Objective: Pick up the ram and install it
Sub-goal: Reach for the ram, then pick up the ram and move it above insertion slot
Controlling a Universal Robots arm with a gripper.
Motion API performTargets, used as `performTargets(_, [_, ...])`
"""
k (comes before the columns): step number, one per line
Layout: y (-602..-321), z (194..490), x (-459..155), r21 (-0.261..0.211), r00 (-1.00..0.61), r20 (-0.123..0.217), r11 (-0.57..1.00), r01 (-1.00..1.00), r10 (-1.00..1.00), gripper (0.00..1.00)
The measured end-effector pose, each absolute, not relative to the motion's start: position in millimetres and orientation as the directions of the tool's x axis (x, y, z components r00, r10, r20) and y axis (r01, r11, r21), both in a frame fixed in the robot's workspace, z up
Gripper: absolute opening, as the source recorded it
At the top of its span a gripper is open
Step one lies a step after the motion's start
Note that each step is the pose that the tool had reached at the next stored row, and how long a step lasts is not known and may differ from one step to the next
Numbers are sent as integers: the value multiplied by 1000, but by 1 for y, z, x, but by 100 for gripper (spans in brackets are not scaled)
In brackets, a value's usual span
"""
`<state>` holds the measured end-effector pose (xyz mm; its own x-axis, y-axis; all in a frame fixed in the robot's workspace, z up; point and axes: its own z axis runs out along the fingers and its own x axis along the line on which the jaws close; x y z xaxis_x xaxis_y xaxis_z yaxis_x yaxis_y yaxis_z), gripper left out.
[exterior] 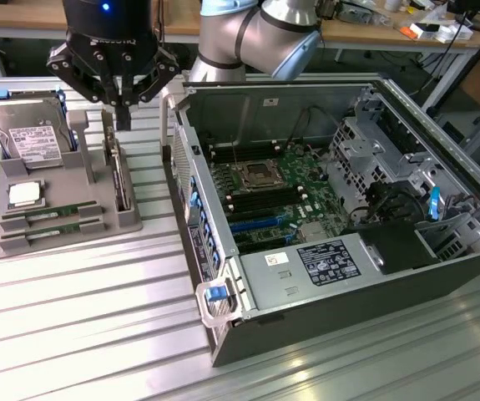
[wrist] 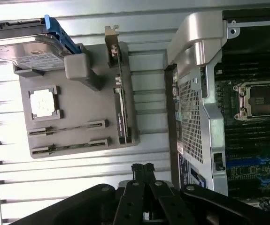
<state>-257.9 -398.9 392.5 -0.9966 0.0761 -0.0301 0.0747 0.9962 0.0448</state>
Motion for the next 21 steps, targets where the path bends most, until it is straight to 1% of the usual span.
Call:
performTargets(3, [-399, 392, -281, 45, -997, -31, 996, 75, 76, 11])
performTargets(7, [-399, 392, -294, 45, -997, -31, 996, 75, 76, 11])
performTargets(21, [-399, 392, -296, 45, -997, -31, 996, 75, 76, 11])
